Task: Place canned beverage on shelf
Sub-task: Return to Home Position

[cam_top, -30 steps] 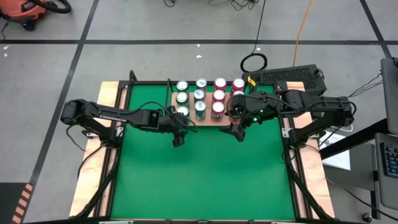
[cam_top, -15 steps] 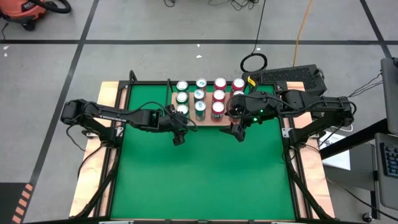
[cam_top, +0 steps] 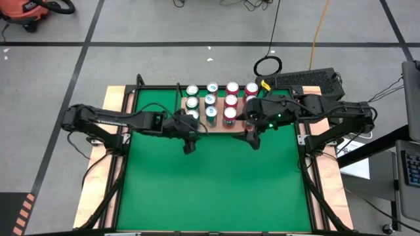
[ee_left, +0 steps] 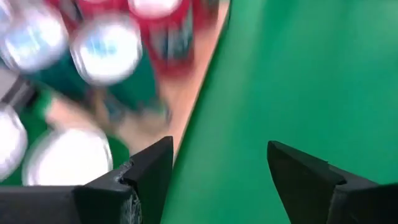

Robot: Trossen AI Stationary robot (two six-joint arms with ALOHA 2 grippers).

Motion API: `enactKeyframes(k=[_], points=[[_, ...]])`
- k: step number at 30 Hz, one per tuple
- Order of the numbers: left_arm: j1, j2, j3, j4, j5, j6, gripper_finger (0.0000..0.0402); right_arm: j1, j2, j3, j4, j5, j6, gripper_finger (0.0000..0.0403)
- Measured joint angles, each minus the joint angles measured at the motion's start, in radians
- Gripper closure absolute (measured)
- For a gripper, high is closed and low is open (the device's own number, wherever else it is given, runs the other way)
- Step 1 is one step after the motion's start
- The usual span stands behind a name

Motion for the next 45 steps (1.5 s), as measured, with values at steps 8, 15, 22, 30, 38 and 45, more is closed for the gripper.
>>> enactKeyframes(k=[8,15,22,30,38,45], points=[[-0.011,-0.096,0.172,-0.036,0.009,0.008,0.0157,0.000,-0.027,0.002,0.082,0.002,-0.189,0.0142],[-0.011,-0.212,0.220,-0.068,0.013,0.008,0.0255,0.000,-0.059,0.001,0.095,0.003,-0.269,0.0282],[-0.010,-0.324,0.221,-0.064,0.018,0.002,0.0368,0.000,-0.109,0.001,0.085,0.003,-0.372,0.0395],[-0.010,-0.378,0.221,-0.063,0.021,0.036,0.0393,-0.026,-0.179,0.001,0.046,0.007,-0.453,0.0401],[-0.011,-0.391,0.200,-0.070,0.068,0.109,0.0400,-0.054,-0.273,-0.025,-0.002,0.002,-0.466,0.0402],[-0.011,-0.423,0.128,-0.061,0.067,0.108,0.0401,-0.053,-0.406,-0.176,0.017,0.000,-0.452,0.0403]])
